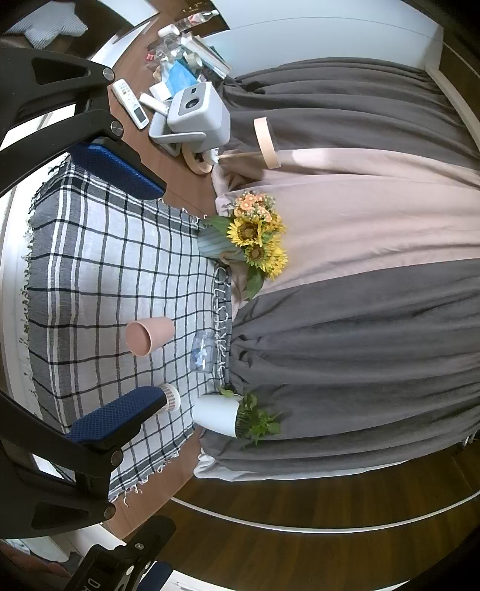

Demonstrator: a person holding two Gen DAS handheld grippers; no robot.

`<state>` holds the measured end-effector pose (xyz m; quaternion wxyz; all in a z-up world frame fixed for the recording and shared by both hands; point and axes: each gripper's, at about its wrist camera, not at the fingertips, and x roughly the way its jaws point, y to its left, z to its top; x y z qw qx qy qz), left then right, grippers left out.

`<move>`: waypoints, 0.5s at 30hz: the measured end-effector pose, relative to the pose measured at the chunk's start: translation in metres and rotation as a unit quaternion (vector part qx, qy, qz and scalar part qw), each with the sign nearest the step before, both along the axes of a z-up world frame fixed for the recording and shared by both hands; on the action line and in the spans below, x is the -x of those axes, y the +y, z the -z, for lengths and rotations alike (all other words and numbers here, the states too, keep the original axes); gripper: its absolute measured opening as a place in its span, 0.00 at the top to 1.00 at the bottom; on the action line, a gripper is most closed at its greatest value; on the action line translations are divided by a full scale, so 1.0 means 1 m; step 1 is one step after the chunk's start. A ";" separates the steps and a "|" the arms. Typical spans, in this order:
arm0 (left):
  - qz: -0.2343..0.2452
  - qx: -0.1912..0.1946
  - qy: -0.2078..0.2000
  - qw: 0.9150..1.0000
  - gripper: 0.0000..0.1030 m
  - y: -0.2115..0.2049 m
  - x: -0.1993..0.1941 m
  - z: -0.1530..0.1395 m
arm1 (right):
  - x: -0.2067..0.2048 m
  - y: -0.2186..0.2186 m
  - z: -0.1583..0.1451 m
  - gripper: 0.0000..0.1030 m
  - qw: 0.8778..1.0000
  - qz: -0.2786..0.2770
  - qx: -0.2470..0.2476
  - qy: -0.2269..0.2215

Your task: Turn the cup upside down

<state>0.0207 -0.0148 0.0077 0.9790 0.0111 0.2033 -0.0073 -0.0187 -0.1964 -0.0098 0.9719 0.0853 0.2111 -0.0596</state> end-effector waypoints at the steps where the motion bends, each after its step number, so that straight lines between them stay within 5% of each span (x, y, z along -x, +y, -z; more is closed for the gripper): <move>1: 0.000 0.000 0.000 1.000 0.00 0.000 -0.001 0.000 | -0.001 0.000 0.000 0.01 1.000 0.000 0.000 -0.001; 15: -0.014 0.000 0.023 1.000 0.00 0.000 -0.014 0.009 | -0.008 0.000 0.002 0.01 1.000 -0.001 0.002 0.008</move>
